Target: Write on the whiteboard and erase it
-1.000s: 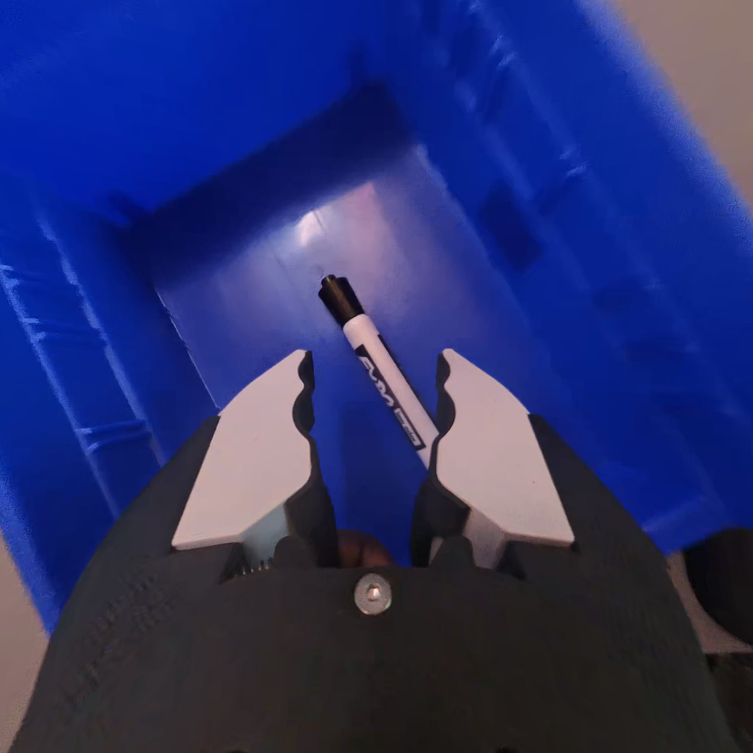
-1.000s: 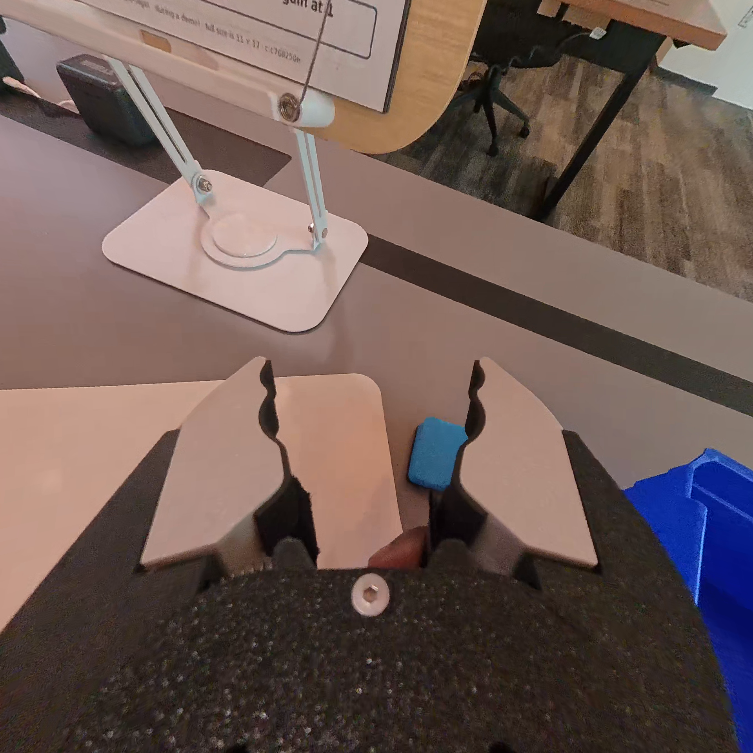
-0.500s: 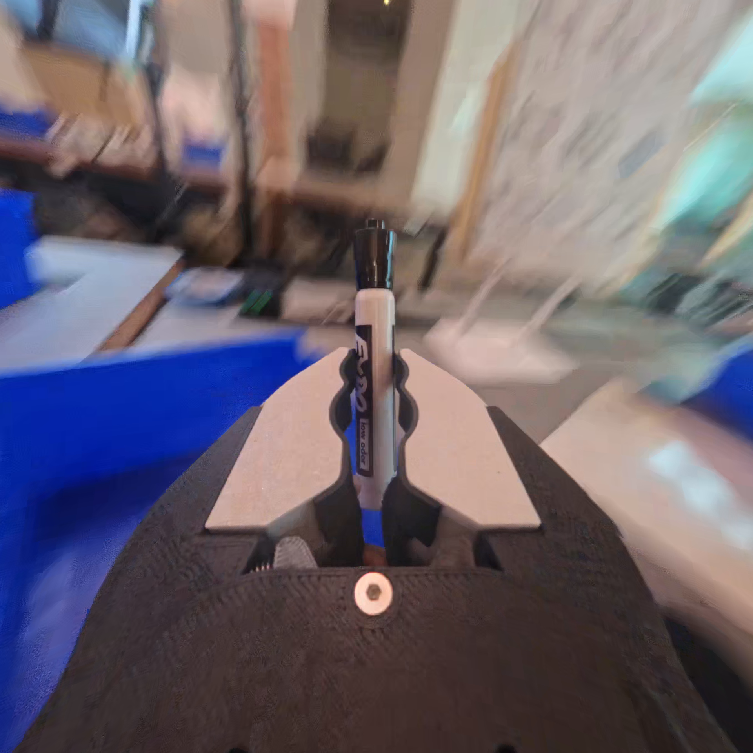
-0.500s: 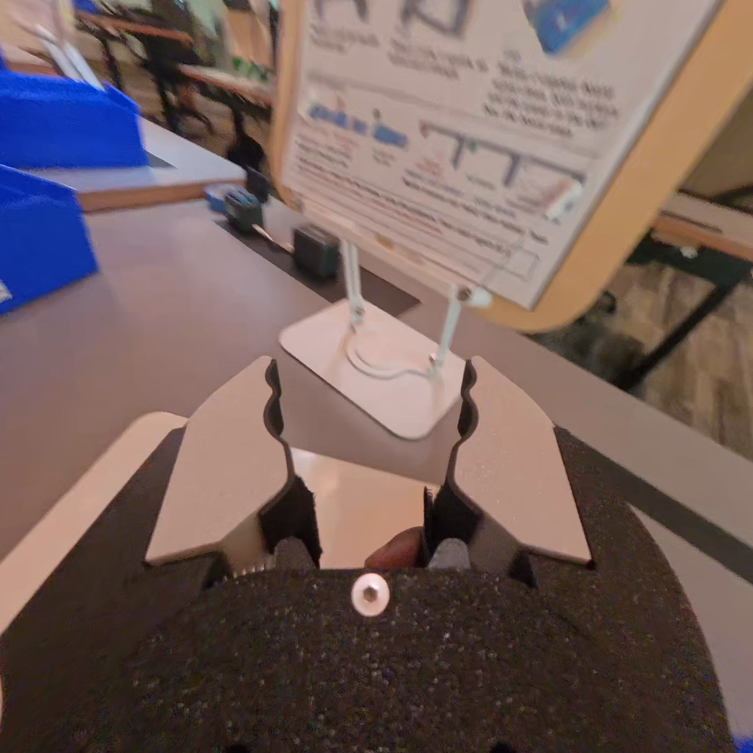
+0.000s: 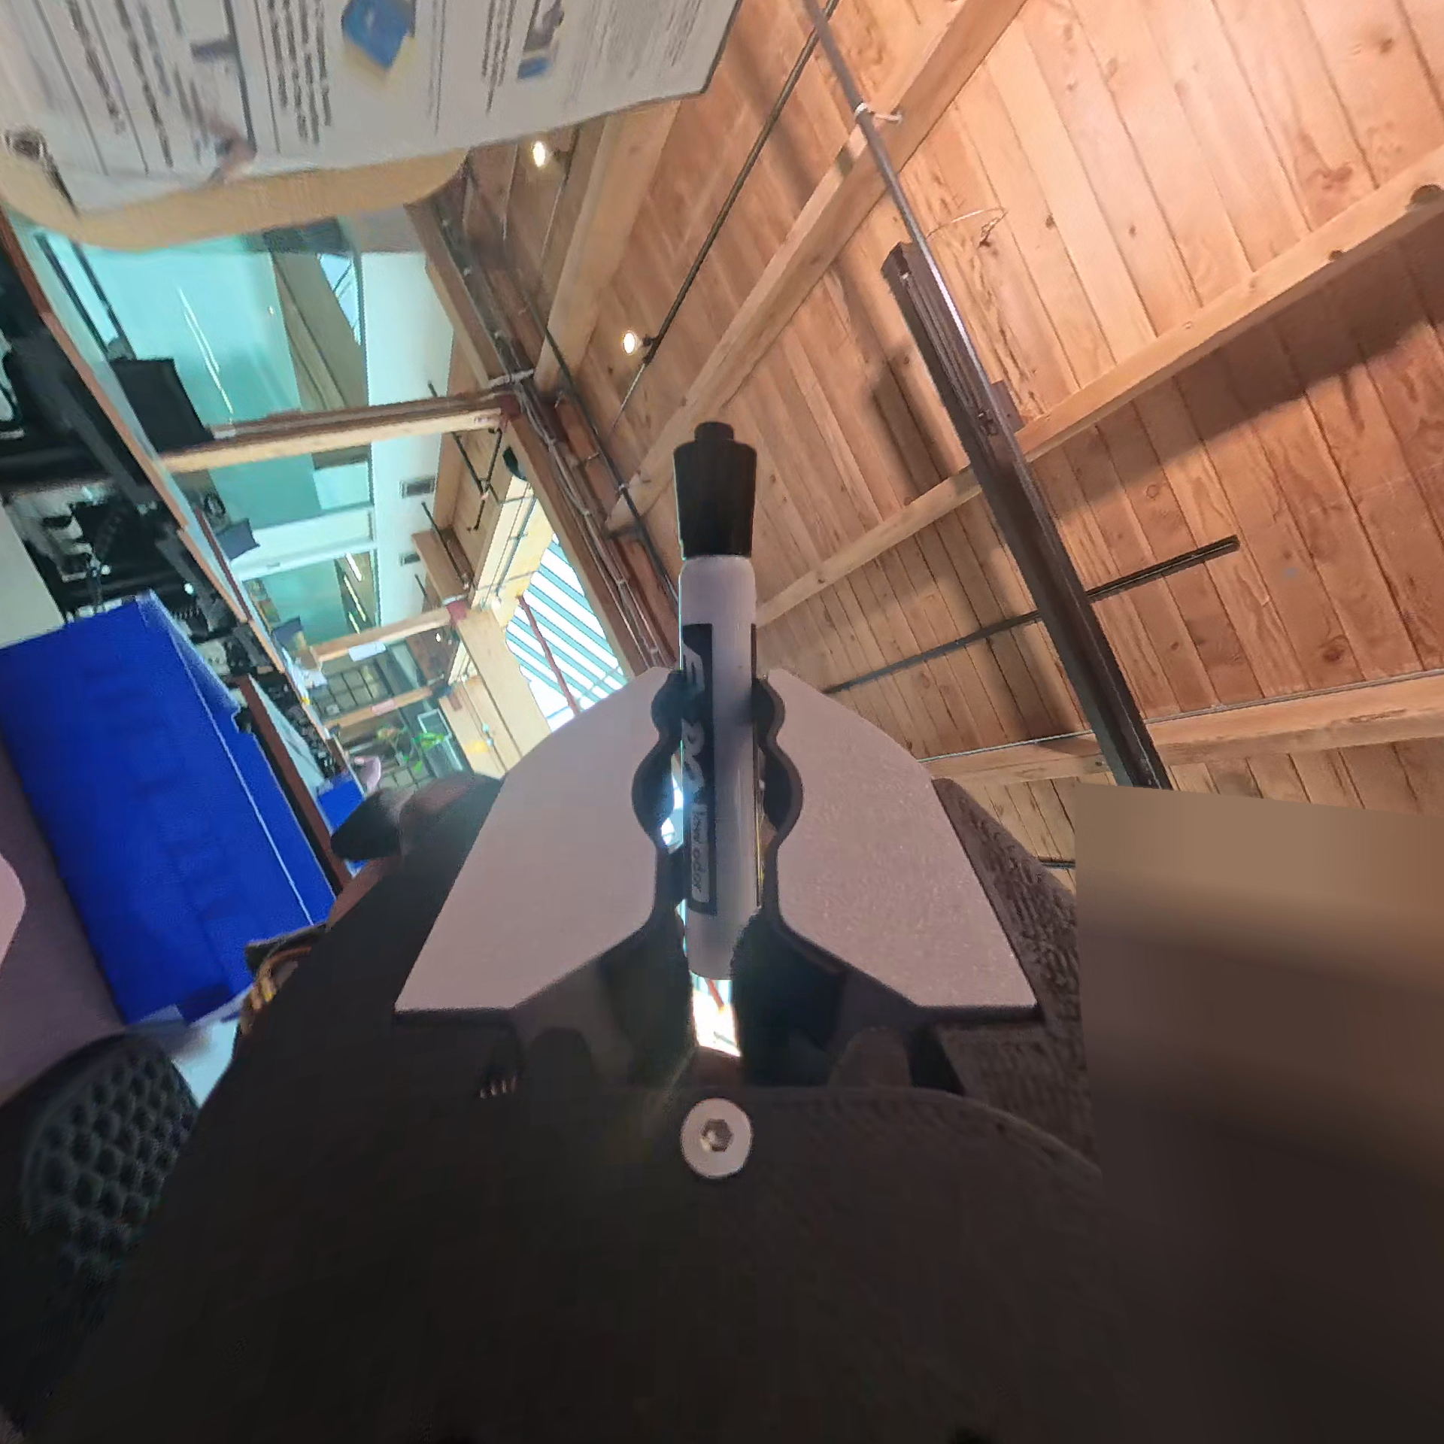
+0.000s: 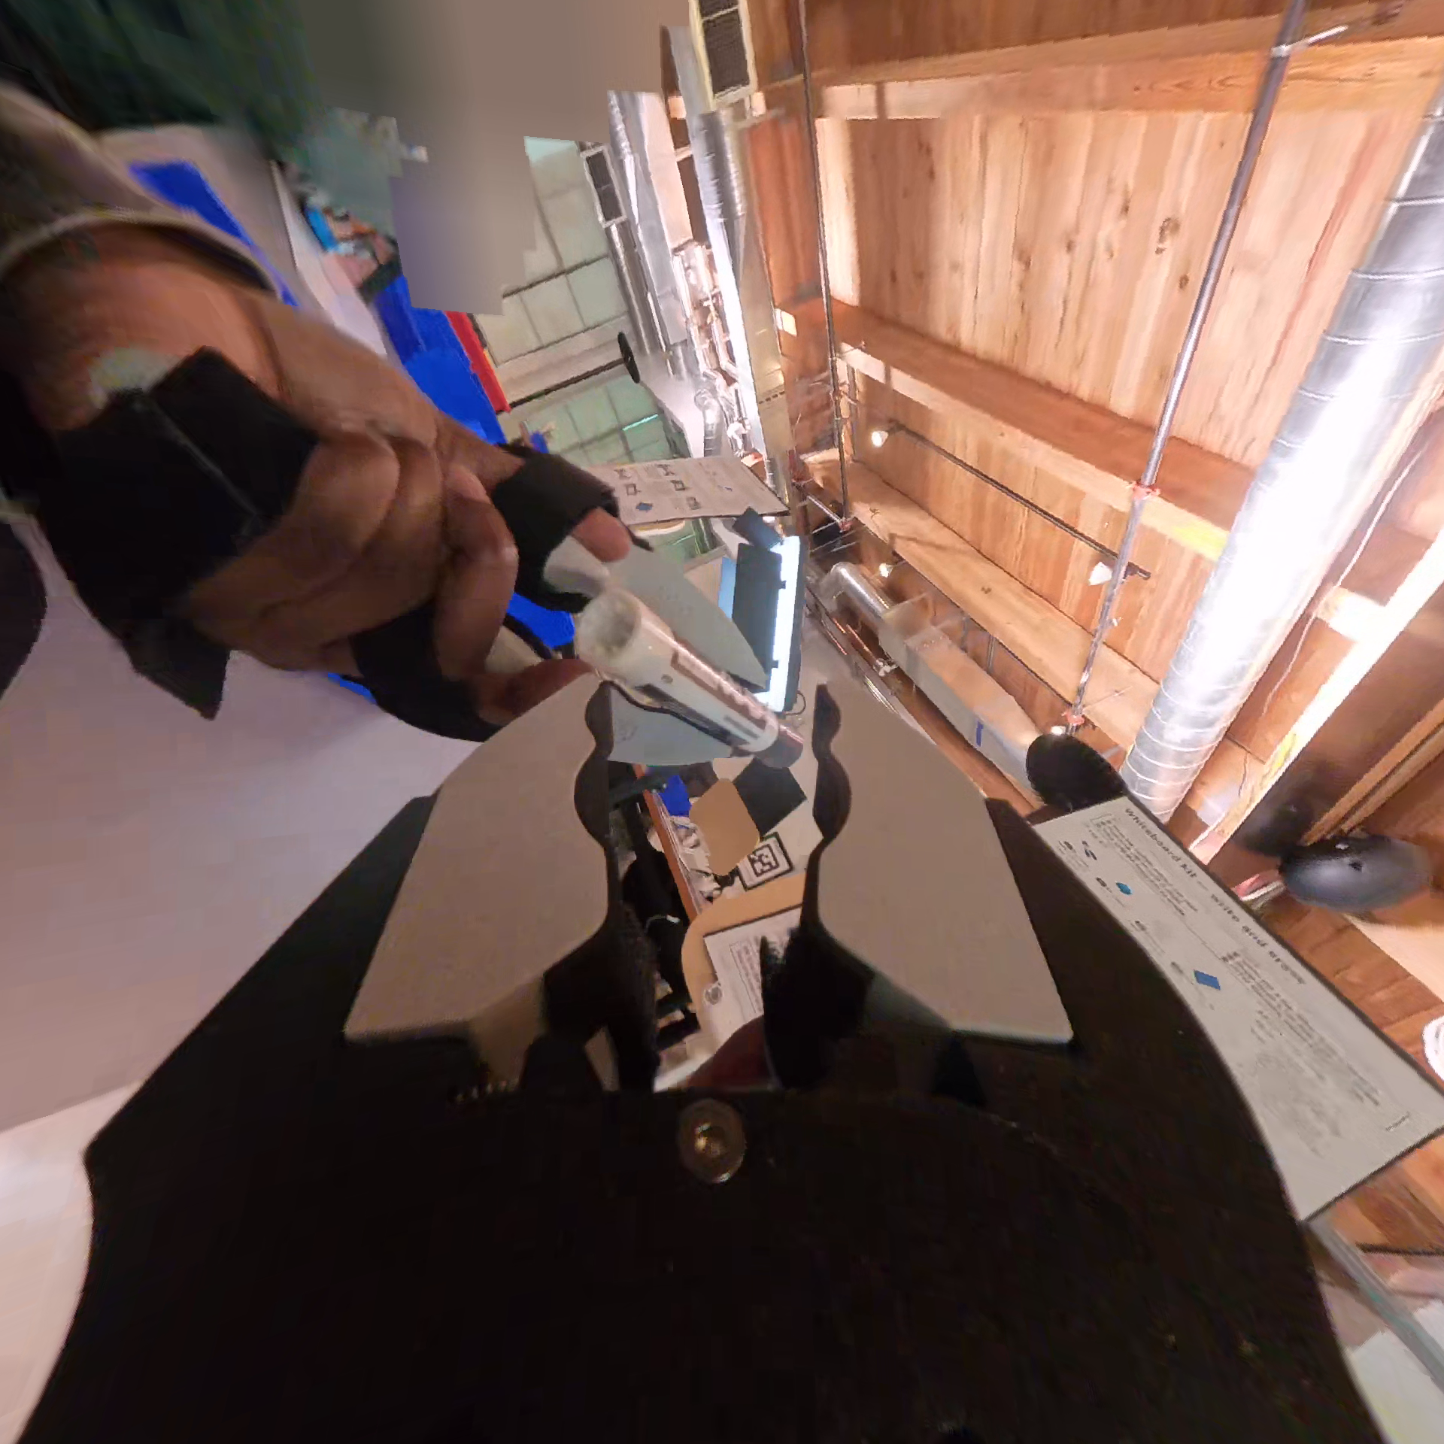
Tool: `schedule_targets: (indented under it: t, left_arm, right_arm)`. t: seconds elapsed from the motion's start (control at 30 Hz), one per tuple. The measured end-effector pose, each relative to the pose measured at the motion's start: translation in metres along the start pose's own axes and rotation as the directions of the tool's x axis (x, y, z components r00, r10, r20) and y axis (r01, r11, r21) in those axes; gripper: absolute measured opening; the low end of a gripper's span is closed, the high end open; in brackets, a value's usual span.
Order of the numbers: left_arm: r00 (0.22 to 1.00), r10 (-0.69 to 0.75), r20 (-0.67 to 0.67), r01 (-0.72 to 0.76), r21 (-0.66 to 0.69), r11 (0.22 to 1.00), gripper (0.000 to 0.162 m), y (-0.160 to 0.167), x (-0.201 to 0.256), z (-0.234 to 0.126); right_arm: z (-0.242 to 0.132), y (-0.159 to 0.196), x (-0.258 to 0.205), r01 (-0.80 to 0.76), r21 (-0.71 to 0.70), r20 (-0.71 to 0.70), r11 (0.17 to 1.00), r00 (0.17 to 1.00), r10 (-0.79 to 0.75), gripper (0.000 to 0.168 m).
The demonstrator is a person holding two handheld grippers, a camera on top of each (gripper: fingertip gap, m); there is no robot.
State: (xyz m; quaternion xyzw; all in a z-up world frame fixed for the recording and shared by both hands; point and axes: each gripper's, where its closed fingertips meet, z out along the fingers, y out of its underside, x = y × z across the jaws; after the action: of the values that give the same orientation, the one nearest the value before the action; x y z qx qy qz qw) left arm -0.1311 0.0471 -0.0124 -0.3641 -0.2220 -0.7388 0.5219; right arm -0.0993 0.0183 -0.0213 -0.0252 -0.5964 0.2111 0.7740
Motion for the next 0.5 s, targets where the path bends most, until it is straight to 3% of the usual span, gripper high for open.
schedule_targets:
  t: [0.23,0.33,0.4,0.43,0.47,0.5]
  left_arm:
    - [0.991,-0.011,0.131,0.037,-0.197,0.980,0.018,0.037,-0.027,0.002]
    - [0.984,0.060,0.170,-0.016,-0.252,0.968,0.019,0.037,-0.034,-0.001]
    - [0.974,0.196,0.117,-0.153,-0.300,0.941,0.023,0.030,-0.030,-0.003]
    - [0.951,0.294,0.097,-0.255,-0.293,0.921,0.032,0.020,-0.028,-0.004]
    - [0.904,0.422,0.075,-0.387,-0.276,0.880,0.040,0.008,-0.024,-0.006]
    - [0.813,0.579,0.062,-0.543,-0.277,0.793,0.048,-0.002,-0.021,-0.008]
  right_arm:
    - [0.000,0.004,-0.023,0.304,-0.069,0.095,0.950,0.950,-0.297,0.033]
    - [0.000,0.006,-0.025,0.333,-0.090,0.125,0.938,0.939,-0.322,0.021]
    - [-0.003,0.004,-0.010,0.124,-0.065,0.076,0.990,0.990,-0.119,0.020]
    - [-0.007,0.003,0.005,-0.036,-0.031,0.029,0.999,0.999,0.037,0.020]
    - [-0.012,0.006,0.021,-0.228,0.013,-0.001,0.974,0.974,0.228,0.019]
    - [-0.017,0.011,0.036,-0.445,0.061,0.005,0.893,0.895,0.446,0.020]
